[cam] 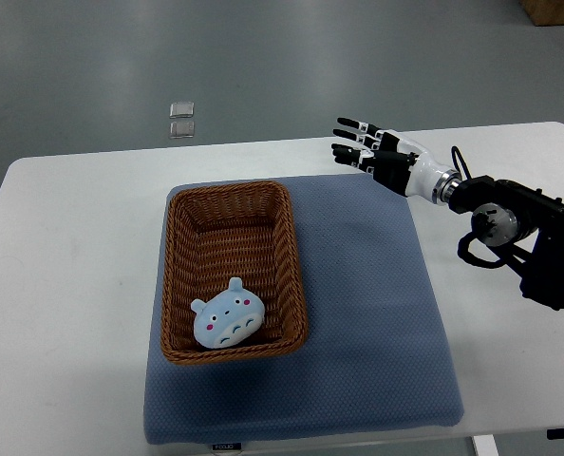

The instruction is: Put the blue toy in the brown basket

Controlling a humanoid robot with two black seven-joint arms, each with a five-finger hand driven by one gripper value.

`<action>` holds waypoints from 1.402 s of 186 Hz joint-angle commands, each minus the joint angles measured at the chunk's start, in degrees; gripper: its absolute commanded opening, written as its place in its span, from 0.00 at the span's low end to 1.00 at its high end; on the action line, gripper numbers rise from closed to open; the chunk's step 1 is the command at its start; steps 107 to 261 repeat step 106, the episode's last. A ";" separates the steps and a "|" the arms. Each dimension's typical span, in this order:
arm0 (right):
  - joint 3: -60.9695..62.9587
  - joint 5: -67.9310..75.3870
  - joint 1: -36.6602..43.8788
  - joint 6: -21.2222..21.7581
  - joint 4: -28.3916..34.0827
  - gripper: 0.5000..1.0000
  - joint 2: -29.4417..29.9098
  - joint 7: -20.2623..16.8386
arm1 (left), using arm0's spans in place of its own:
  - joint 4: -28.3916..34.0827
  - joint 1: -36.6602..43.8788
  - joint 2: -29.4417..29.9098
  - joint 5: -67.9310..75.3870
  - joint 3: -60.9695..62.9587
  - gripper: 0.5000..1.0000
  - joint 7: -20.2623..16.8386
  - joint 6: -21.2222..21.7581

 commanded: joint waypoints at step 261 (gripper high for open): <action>0.18 1.08 -2.38 -0.42 -1.73 0.82 0.56 0.35 | 0.00 -0.06 0.00 0.00 0.00 1.00 0.00 0.00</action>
